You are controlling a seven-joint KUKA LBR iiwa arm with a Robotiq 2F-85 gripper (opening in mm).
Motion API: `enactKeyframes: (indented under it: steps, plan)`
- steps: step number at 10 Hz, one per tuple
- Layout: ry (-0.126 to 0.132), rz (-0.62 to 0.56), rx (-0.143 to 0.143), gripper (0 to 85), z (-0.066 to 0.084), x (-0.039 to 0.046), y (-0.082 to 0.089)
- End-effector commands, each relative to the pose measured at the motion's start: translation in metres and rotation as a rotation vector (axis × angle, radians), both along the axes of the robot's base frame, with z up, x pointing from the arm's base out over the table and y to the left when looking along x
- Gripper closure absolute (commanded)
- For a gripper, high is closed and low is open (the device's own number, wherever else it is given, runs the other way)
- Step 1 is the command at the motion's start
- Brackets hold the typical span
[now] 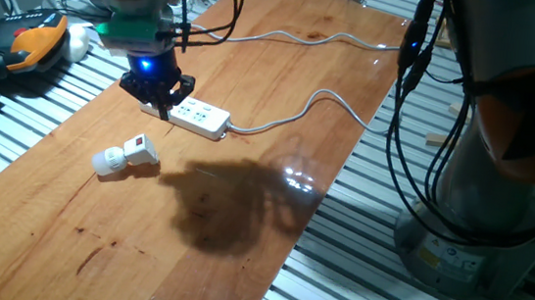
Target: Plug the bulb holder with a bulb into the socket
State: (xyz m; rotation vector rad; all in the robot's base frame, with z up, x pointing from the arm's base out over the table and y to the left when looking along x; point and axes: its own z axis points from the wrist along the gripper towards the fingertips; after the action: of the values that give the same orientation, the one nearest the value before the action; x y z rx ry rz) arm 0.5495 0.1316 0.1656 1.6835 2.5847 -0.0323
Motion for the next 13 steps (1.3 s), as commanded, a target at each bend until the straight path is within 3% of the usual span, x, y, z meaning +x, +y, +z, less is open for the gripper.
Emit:
enactKeyframes:
  steps: [1, 3, 5, 6, 10, 13]
  plan:
    - [-0.008, -0.074, -0.010, 85.0, -0.003, 0.0023, 0.002]
    - [-0.003, -0.116, -0.033, 85.0, -0.008, 0.0068, 0.012]
    - [0.000, -0.134, -0.024, 85.0, -0.013, 0.0092, 0.017]
    - [-0.012, -0.157, -0.013, 85.0, -0.015, 0.0103, 0.017]
    - [-0.023, -0.243, -0.023, 85.0, -0.017, 0.0136, 0.026]
    - [-0.031, -0.283, -0.045, 85.0, -0.024, 0.0171, 0.030]
